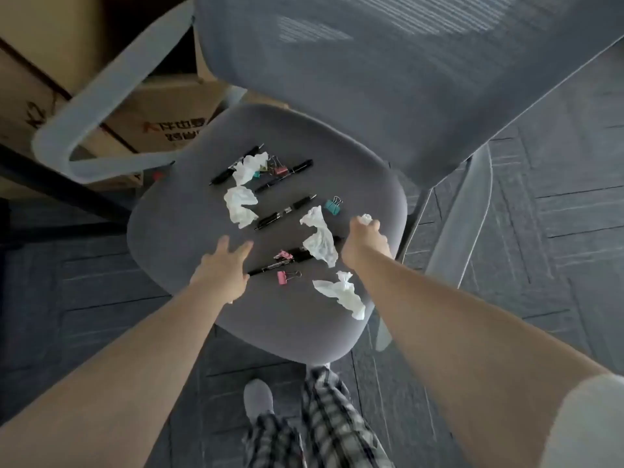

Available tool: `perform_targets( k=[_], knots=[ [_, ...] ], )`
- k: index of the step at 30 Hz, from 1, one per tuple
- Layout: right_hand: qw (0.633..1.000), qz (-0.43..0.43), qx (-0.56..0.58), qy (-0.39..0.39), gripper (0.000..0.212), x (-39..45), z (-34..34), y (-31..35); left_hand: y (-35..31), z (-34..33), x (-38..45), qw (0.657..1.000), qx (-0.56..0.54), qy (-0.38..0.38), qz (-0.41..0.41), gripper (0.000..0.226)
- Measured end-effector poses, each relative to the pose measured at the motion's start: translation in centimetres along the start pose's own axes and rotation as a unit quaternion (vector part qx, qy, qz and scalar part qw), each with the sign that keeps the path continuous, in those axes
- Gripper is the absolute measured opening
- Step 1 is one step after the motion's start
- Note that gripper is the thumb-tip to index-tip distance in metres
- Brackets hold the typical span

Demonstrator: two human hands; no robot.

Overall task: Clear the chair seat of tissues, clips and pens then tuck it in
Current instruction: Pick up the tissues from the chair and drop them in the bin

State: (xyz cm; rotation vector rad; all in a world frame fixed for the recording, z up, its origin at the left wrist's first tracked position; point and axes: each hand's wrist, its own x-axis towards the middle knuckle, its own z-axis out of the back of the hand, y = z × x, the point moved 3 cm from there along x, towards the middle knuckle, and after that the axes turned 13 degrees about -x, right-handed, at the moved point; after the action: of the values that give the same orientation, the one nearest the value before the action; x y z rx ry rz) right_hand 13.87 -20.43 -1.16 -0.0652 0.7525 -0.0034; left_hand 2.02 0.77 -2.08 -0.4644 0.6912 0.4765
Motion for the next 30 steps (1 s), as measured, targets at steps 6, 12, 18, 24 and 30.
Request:
perform_targets(
  k=[6,12,18,24,30],
  knots=[
    [0.998,-0.016,0.008,-0.061,0.047,1.8,-0.8,0.5,1.3,-1.1,2.2,0.999,0.014,0.020,0.034,0.072],
    [0.994,-0.024,0.081,-0.073,0.039,-1.1,0.5,1.5,1.4,0.3,2.2,0.998,-0.053,-0.023,0.000,0.034],
    [0.999,-0.011,0.025,0.037,0.057,-5.1,-2.1,2.9,-0.2,3.0,1.3,0.989,-0.104,-0.079,-0.071,0.014],
    [0.996,-0.021,-0.061,0.058,0.066,-4.7,-4.1,2.8,-0.7,3.2,2.4,0.983,-0.146,-0.087,-0.063,0.006],
    [0.999,-0.001,-0.024,-0.028,0.046,-3.9,-3.6,3.6,-0.6,2.9,3.1,0.975,-0.154,-0.110,-0.116,0.041]
  ],
)
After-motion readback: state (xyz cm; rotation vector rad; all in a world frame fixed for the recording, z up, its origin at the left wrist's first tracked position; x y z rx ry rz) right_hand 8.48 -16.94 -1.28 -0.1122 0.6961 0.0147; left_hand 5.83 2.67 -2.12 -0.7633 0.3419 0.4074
